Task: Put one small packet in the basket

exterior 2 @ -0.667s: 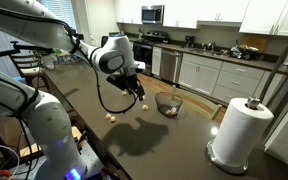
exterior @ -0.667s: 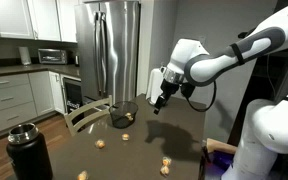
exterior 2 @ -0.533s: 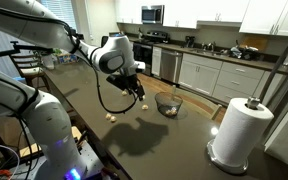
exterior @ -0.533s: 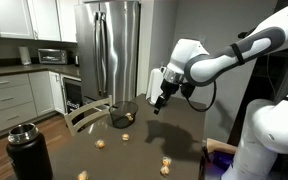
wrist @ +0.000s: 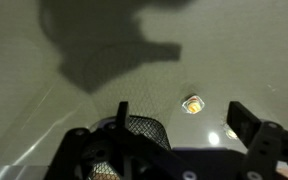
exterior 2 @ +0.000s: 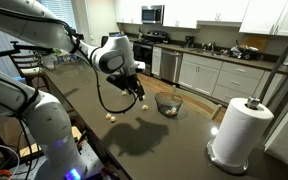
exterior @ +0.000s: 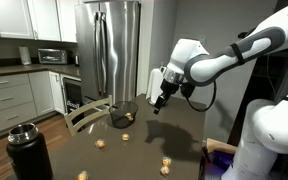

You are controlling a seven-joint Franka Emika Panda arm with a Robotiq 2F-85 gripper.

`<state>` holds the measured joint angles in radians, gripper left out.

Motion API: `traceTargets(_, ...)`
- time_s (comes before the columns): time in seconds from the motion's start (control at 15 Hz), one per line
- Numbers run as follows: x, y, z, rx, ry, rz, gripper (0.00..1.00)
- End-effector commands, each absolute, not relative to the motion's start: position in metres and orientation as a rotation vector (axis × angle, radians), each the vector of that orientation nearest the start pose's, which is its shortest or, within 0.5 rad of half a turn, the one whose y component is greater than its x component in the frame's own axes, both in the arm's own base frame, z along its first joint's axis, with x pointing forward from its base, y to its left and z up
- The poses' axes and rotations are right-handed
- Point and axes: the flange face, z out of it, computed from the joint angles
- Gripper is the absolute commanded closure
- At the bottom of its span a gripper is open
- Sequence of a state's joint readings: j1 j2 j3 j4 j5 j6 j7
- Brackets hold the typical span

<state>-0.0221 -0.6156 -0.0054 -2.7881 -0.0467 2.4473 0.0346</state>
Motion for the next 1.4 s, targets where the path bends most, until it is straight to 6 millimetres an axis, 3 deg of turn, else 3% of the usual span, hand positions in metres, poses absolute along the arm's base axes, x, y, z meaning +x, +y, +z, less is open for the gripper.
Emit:
traceTargets(0.0, 0.372, -0.005, 0.408, -3.140, 0.010, -0.424, 0.00)
traceTargets(0.53, 0.411, 0.030, 0.386, -3.143, -0.125, -0.283, 0.00)
traceTargets(1.33, 0.498, 0.069, 0.309, -3.146, -0.270, 0.002, 0.00)
